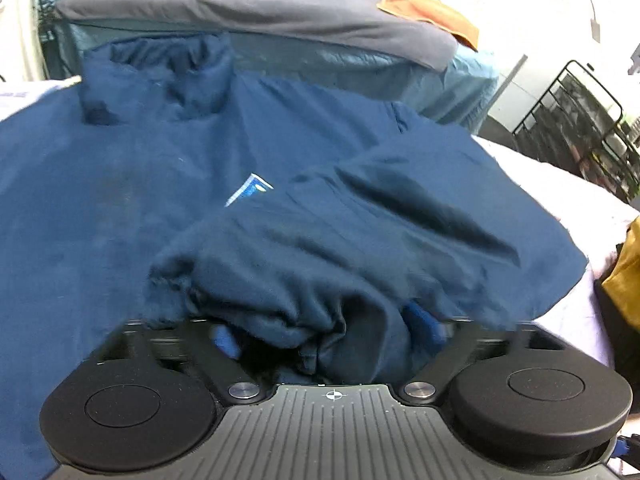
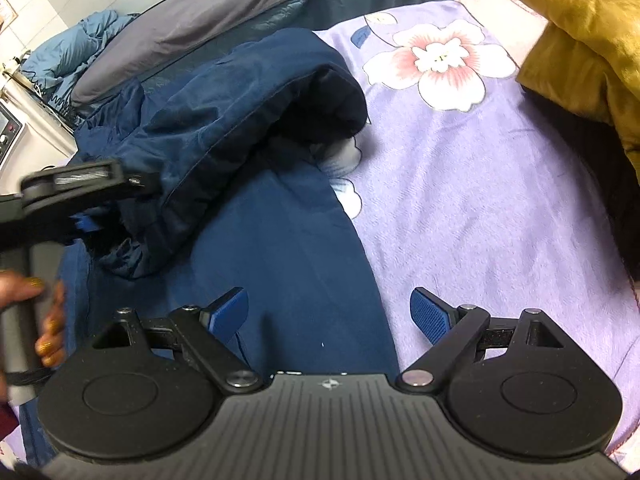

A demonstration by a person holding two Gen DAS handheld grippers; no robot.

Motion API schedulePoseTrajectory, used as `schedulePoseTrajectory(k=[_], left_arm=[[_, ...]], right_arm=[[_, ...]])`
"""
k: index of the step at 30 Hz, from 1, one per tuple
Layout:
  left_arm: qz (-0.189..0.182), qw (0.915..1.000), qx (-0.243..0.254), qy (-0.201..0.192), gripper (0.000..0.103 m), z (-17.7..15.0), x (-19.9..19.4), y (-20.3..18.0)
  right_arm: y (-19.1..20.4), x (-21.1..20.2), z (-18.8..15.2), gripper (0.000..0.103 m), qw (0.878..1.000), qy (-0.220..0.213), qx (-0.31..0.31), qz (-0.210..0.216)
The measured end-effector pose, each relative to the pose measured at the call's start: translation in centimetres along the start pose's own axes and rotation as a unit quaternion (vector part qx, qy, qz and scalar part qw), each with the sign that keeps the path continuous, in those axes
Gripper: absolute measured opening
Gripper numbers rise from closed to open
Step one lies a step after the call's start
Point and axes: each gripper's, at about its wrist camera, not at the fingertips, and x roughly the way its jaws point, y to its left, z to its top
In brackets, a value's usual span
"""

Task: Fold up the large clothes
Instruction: 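Grasp the other sleeve cuff with the left gripper and lift it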

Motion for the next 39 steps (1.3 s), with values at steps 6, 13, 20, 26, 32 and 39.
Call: schedulePoseTrajectory(k=[6, 13, 20, 26, 32, 39], left_arm=[[0.015, 0.9992, 0.033, -0.02, 0.072, 1.1, -2.9, -0.7], [0.064, 0.9892, 0.07, -0.112, 0.068, 5.6, -13.1, 2.5], [0.139, 0.9876, 0.052, -0.053, 0.069, 4.7, -13.0, 10.6], [0.153, 0.9876, 0.034, 0.012, 0.084, 2.0, -7.5, 13.2], [0.188, 0.9813, 0.028, 0.031, 0.103, 0.0, -6.0, 13.3], [0.159, 0.9854, -0.058, 0.012, 0.103, -1.6, -11.9, 16.9]], right_arm=[[-0.2, -0.2, -0.1, 0.09, 1.0, 0.0, 0.0, -0.001], [0.6, -0.5, 1.4, 0.09, 1.0, -0.018, -0.01, 0.01], [3.0, 0.0, 2.5, 0.09, 0.999, -0.019, -0.034, 0.017], [4.8, 0.3, 3.0, 0.09, 0.998, -0.03, -0.05, 0.011], [7.5, 0.4, 5.4, 0.094, 0.994, -0.067, -0.092, 0.01], [12.5, 2.7, 9.6, 0.095, 0.984, -0.081, -0.155, 0.04]])
